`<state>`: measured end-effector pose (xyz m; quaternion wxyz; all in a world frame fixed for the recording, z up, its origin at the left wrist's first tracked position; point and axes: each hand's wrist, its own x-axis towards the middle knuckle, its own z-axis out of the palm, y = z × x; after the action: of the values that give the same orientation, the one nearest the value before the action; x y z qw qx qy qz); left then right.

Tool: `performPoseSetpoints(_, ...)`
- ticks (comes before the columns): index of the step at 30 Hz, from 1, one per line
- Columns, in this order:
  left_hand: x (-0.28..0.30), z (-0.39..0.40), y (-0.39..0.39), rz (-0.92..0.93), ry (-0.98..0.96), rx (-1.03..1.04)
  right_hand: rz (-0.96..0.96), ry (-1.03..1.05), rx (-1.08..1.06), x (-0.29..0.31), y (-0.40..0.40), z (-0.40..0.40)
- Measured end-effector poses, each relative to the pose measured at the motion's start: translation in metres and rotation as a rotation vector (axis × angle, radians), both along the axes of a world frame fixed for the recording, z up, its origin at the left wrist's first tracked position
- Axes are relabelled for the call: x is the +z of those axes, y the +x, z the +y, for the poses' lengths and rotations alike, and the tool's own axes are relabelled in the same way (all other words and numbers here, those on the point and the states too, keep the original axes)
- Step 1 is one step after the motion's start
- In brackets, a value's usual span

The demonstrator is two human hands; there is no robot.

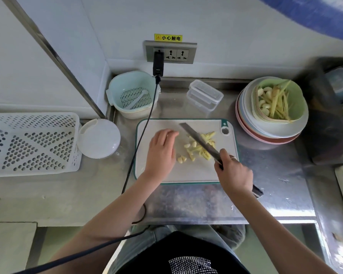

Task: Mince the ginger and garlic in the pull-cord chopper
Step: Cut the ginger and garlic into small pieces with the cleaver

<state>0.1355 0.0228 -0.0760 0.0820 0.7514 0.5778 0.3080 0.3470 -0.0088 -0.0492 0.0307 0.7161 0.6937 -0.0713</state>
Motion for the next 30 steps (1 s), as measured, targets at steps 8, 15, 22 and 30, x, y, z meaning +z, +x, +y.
performPoseSetpoints(8,0.007,0.016,0.018,0.343,-0.185,-0.511,-0.07,0.181,0.192,-0.002,0.001,-0.005)
performPoseSetpoints(15,0.009,0.044,0.022,0.163,-0.485,-0.245,-0.068,0.156,0.2,-0.003,0.004,-0.017)
performPoseSetpoints(22,-0.02,0.0,-0.021,-0.021,-0.309,-0.027,0.083,0.055,-0.181,-0.01,0.036,-0.012)
performPoseSetpoints(30,-0.035,0.004,0.014,0.384,-0.51,-0.144,0.036,-0.155,-0.202,-0.028,-0.001,0.014)
